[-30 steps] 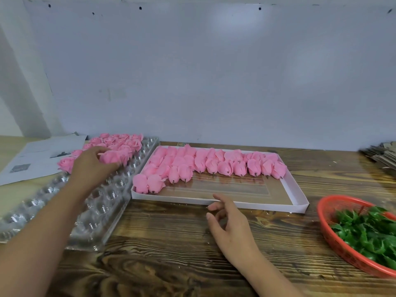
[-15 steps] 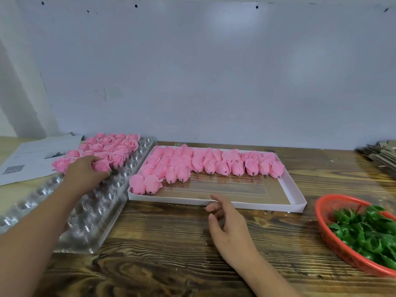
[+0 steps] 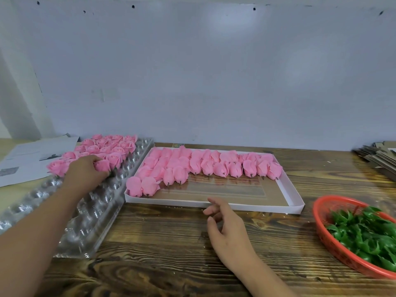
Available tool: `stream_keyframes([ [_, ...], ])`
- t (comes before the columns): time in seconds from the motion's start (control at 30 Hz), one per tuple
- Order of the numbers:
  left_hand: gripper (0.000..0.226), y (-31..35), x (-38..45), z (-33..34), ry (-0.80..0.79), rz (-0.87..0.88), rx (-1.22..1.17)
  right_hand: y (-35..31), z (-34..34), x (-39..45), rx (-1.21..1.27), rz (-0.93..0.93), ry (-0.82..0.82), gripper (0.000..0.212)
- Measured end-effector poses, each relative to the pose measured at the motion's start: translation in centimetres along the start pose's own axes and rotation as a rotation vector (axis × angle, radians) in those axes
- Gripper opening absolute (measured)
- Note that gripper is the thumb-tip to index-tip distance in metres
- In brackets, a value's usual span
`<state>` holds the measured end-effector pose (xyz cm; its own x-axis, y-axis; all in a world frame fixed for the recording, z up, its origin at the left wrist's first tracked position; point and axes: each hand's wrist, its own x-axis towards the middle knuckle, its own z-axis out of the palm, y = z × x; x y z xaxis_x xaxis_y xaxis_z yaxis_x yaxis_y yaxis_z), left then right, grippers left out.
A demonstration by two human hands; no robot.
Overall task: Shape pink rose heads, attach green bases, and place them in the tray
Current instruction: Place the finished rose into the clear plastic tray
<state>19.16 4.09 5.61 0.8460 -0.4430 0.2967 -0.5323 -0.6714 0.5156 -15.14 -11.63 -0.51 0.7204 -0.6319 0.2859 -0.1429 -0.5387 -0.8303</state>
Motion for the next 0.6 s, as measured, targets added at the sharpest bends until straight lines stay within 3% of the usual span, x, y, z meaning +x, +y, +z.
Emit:
stream_keyframes([
  [0.13, 0.019, 0.1, 0.7, -0.3, -0.024, 0.006, 0.069, -0.1, -0.1, 0.0, 0.003, 0.01, -0.004, 0.053],
  [0.33, 0.017, 0.0, 1.3, -0.7, -0.048, 0.015, 0.124, -0.2, -0.1, 0.0, 0.007, 0.013, -0.013, 0.054],
  [0.6, 0.044, 0.1, 1.5, -2.6, -0.12, -0.044, 0.176, -0.2, 0.0, 0.0, -0.003, 0.007, -0.014, 0.055],
])
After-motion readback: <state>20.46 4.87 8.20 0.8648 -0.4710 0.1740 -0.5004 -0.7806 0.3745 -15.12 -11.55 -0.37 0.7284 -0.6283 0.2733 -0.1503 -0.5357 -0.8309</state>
